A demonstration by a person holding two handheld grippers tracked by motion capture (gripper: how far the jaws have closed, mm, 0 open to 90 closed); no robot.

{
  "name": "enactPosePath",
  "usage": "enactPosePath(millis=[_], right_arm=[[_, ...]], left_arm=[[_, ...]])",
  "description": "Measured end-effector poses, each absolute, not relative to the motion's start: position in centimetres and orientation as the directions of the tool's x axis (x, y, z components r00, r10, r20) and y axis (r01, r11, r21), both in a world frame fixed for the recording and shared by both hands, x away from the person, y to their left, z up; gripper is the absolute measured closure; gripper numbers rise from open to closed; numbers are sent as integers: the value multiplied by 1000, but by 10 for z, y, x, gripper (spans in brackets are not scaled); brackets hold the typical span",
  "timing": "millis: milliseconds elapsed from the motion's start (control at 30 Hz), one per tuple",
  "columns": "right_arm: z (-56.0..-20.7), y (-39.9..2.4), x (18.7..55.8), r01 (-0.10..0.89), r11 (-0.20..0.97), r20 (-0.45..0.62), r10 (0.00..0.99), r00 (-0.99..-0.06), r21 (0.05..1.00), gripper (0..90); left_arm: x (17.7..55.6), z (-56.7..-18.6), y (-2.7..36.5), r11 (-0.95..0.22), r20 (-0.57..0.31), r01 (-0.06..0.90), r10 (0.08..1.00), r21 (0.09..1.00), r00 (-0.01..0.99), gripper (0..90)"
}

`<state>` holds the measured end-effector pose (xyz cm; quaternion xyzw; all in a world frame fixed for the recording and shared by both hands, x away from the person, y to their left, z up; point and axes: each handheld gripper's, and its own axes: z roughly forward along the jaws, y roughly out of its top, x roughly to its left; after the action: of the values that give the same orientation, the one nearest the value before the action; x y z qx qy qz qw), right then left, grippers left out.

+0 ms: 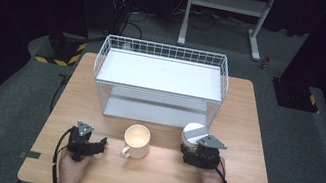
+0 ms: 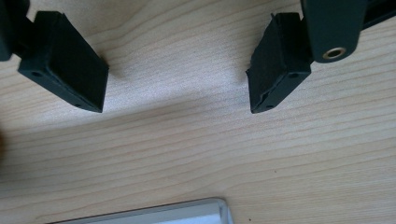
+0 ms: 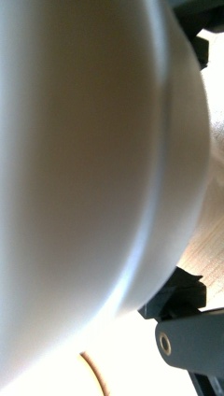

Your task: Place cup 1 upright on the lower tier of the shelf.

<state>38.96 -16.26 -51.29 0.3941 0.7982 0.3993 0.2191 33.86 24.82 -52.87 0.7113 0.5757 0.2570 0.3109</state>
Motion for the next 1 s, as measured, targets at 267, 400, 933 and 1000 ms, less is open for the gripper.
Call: enactPosePath(millis=[267,400,933,1000], right_arm=[[-513,-163,392,458,355,-16,804,-595,815,188],[-511,-162,393,459,361,-21,803,-596,812,187],[-497,-153,402,451,360,-16,795,-606,817,187],[-496,-152,404,453,358,-13,796,-606,816,187]], left_arm=[[339,-529,248,-144,7,659,979,738,205,204],[339,-529,248,-143,7,659,979,738,205,204],[339,-529,248,-143,8,658,979,739,204,203],[339,-529,248,-144,8,658,979,739,204,203]])
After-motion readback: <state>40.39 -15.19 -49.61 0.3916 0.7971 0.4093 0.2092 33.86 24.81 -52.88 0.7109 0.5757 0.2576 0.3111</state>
